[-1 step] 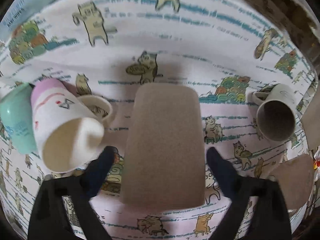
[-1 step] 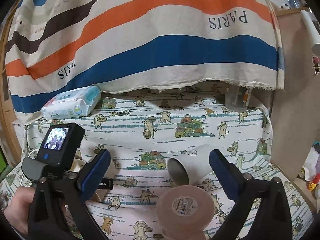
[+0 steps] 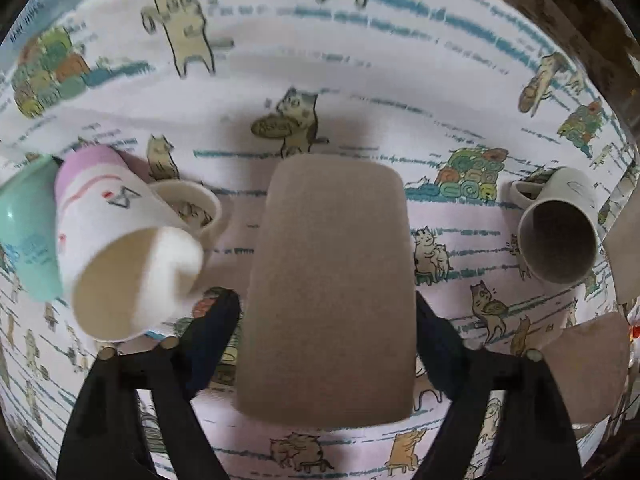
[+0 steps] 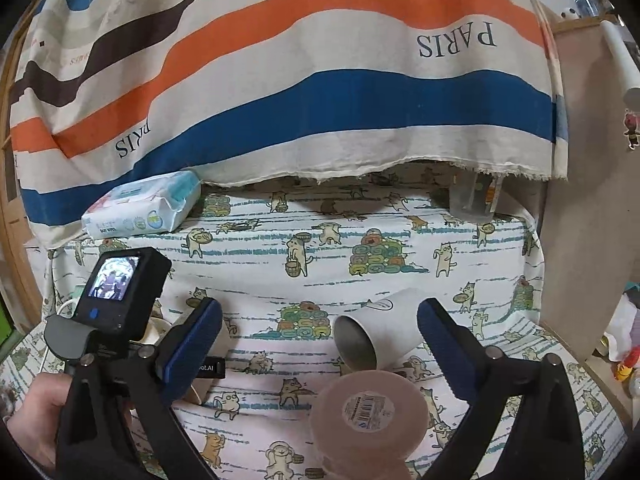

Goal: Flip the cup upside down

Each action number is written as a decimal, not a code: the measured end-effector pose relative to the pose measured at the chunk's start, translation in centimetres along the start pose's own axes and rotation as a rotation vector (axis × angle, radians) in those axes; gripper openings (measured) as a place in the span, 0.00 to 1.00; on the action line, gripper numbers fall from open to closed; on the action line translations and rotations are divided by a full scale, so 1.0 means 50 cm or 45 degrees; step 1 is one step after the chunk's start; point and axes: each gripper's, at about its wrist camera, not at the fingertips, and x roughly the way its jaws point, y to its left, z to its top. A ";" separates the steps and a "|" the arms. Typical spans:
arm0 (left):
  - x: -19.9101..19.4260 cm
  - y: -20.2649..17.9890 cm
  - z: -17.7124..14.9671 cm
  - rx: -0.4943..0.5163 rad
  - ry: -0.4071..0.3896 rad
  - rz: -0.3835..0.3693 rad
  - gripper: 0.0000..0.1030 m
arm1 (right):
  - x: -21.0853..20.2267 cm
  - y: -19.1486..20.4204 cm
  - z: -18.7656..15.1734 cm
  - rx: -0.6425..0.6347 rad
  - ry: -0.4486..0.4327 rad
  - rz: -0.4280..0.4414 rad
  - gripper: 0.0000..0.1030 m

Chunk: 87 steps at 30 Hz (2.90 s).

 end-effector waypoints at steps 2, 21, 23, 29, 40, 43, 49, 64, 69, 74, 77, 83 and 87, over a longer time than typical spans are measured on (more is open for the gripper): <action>0.005 0.000 -0.003 0.007 0.006 0.002 0.67 | 0.005 0.001 -0.001 -0.011 0.020 0.006 0.88; -0.213 -0.033 -0.146 0.170 -0.274 -0.129 0.66 | -0.031 -0.012 0.005 0.017 0.079 0.067 0.67; -0.216 -0.031 -0.173 0.170 -0.295 -0.136 0.66 | -0.074 -0.014 0.006 0.030 0.054 0.101 0.67; -0.261 -0.023 -0.258 0.141 -0.465 -0.088 0.66 | -0.202 -0.012 -0.008 0.004 -0.057 0.065 0.67; -0.239 -0.040 -0.389 0.107 -0.528 -0.031 0.67 | -0.209 -0.047 -0.136 0.157 0.298 0.155 0.67; -0.208 -0.031 -0.400 0.080 -0.416 -0.110 0.71 | -0.223 -0.055 -0.161 0.167 0.294 0.122 0.67; -0.184 -0.024 -0.415 0.091 -0.315 -0.176 0.85 | -0.240 -0.062 -0.176 0.141 0.292 0.109 0.67; -0.266 0.112 -0.406 0.017 -0.682 -0.150 1.00 | -0.236 -0.050 -0.185 0.145 0.313 0.117 0.76; -0.276 0.166 -0.399 0.005 -0.761 -0.078 1.00 | -0.225 -0.025 -0.180 0.155 0.329 0.136 0.77; -0.279 0.199 -0.410 -0.049 -0.875 -0.069 1.00 | -0.195 0.031 -0.167 0.156 0.381 0.198 0.77; -0.275 0.214 -0.405 -0.102 -0.861 -0.098 1.00 | -0.173 0.067 -0.156 0.172 0.427 0.241 0.77; -0.237 0.247 -0.382 -0.220 -0.713 -0.114 1.00 | -0.104 0.137 -0.141 0.210 0.611 0.303 0.77; -0.231 0.259 -0.386 -0.255 -0.697 -0.104 1.00 | -0.056 0.178 -0.139 0.181 0.748 0.239 0.77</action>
